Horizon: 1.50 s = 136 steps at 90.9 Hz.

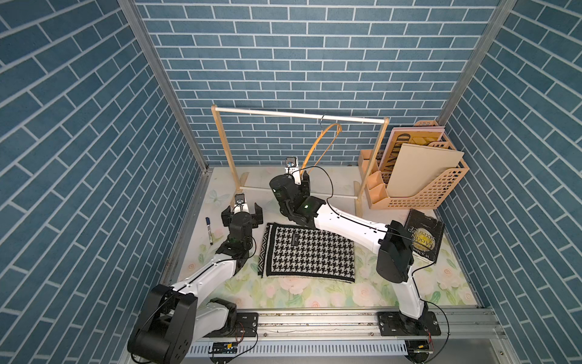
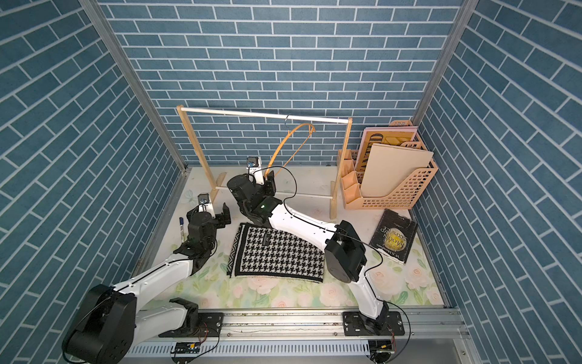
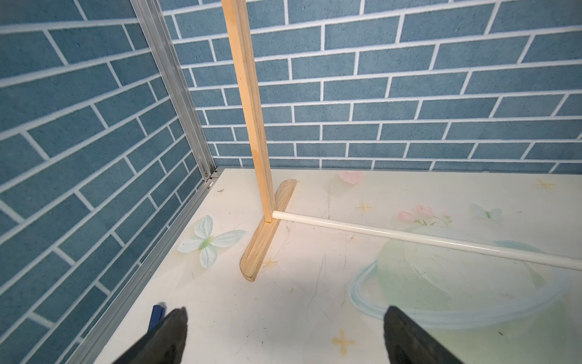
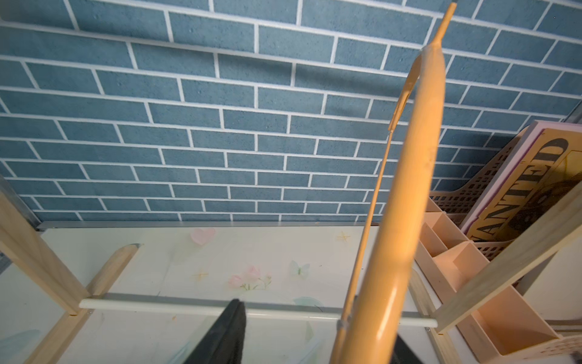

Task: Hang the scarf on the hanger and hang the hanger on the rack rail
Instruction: Pick up the hanger from the clothesline.

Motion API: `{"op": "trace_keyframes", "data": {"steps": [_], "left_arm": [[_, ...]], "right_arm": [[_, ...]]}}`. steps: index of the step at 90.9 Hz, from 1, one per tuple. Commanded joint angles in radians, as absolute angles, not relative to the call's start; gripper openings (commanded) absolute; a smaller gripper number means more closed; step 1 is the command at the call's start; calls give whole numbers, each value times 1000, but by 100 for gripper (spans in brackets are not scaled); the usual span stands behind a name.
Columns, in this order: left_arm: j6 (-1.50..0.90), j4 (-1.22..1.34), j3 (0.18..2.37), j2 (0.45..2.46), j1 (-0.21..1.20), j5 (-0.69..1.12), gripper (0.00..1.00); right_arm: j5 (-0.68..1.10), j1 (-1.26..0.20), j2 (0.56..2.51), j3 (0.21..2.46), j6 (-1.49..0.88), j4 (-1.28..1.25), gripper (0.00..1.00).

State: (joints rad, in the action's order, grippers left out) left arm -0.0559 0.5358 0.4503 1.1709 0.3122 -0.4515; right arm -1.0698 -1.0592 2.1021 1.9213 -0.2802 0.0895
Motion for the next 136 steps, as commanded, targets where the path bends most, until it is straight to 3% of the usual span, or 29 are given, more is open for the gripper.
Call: {"op": "trace_keyframes", "data": {"steps": [1, 65, 112, 117, 127, 136], "left_arm": [[-55, 551, 446, 1174, 316, -453, 99], [-55, 555, 448, 1181, 316, -449, 100], [-58, 557, 448, 1186, 316, -443, 100], [-57, 557, 448, 1186, 315, -445, 100], [-57, 556, 449, 1186, 316, -448, 100], [-57, 555, 448, 1186, 315, -449, 100]], "right_arm": [[-1119, -1054, 2107, 1921, -283, 67, 53], [-1173, -1041, 2070, 1853, -284, 29, 28], [-1244, -1023, 2014, 1773, -282, -44, 25], [-1243, -1022, 2013, 1769, -282, -46, 21], [-1243, -1020, 2008, 1761, -282, -48, 0], [-1243, -1019, 2004, 1755, -282, -49, 0]]}}
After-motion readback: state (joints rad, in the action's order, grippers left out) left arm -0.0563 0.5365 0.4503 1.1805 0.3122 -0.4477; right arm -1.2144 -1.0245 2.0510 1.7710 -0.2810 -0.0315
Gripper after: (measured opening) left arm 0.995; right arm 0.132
